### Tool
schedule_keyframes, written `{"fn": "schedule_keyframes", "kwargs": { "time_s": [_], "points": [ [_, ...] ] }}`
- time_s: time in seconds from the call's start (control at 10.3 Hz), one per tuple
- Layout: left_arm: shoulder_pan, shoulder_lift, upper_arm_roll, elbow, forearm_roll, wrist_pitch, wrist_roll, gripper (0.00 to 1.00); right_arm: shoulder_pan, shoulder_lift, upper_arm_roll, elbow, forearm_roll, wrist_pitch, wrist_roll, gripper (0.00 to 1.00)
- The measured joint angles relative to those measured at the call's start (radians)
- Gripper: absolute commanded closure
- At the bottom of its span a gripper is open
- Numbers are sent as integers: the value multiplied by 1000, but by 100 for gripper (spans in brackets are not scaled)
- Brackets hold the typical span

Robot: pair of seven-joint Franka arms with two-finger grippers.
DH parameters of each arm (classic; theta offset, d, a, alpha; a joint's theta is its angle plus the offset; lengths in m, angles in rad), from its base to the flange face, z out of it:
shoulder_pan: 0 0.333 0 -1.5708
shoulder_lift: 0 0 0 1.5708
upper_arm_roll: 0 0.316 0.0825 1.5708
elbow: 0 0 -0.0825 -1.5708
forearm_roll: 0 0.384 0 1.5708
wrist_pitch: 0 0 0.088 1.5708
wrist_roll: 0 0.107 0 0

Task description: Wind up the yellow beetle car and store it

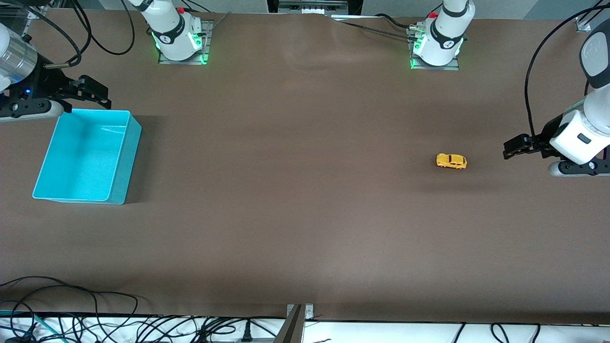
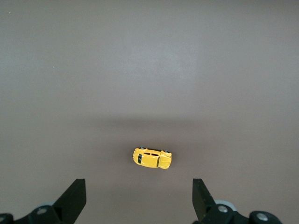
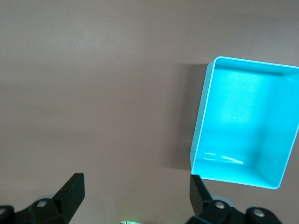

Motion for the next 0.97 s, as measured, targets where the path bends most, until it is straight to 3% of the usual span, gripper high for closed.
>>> {"fn": "schedule_keyframes", "kwargs": {
  "time_s": [0.39,0.68,0.97],
  "points": [
    [17,6,3,0,-1,0,-188,0,0,0,0,0,0,0,0,0],
    [18,12,3,-3,-1,-1,-543,0,0,3,0,-1,0,-1,0,0],
    [19,16,3,-84,-2,12,-917,0,-1,4,0,-1,0,-1,0,0]
  ]
}}
